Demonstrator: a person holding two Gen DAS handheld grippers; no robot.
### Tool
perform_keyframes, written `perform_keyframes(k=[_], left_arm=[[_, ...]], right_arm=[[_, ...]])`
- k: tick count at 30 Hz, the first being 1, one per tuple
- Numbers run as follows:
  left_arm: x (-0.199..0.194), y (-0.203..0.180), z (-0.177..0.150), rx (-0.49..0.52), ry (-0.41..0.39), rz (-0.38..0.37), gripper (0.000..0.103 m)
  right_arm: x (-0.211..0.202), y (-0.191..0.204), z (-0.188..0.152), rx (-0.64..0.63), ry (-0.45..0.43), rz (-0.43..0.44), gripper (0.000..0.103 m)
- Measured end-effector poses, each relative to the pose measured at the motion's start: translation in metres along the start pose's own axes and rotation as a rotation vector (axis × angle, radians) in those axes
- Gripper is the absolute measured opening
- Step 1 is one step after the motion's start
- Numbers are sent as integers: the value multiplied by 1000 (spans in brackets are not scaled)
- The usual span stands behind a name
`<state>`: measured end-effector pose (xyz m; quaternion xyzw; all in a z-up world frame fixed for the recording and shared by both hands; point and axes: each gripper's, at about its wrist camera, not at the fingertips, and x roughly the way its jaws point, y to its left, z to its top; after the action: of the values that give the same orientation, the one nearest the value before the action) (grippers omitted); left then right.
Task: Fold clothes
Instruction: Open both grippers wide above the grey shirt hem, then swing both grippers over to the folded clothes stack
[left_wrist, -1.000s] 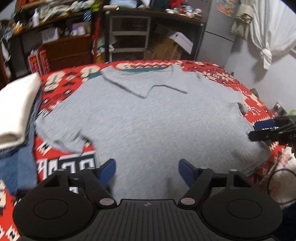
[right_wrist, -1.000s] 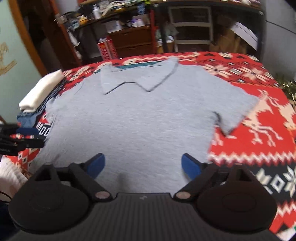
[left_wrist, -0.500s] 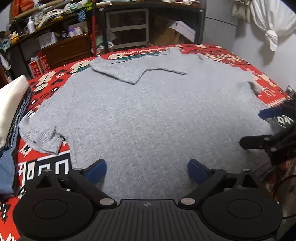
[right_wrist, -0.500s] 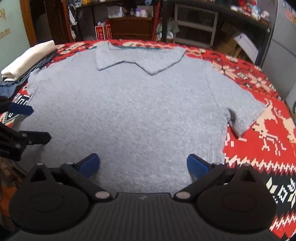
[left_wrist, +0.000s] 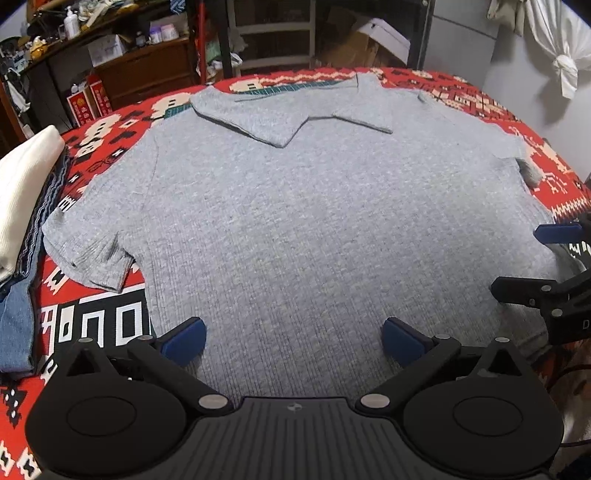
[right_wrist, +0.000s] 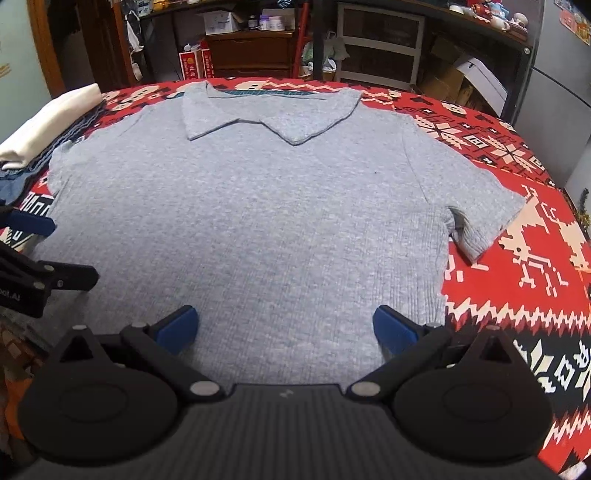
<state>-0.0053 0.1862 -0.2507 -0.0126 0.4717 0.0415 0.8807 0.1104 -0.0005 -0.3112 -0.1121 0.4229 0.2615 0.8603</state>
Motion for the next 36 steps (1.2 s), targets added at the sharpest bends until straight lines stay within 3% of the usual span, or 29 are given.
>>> perform_keyframes(k=[10,16,19,26,28,36], left_arm=[[-1,1,4,-18,21,1,101],[-37,26,2,-133,-74,16,99],[-54,46,2,-165,-120,46,98],[-74,108,2,-265,-144,135,83],[-84,133,7,-323,-167,151,82],[-113,225,23,-528,-293,140,82]], right_arm=[[-2,8,6,-35,21,-8,102],[-33,34,20,-146,-55,34,102],[-43,53,35,-188,-93,59,102],[-46,97,90,-210,-147,148,101],[-47,112,108,-226,-166,174,99],[-33,171,167,-255,-211,253,93]])
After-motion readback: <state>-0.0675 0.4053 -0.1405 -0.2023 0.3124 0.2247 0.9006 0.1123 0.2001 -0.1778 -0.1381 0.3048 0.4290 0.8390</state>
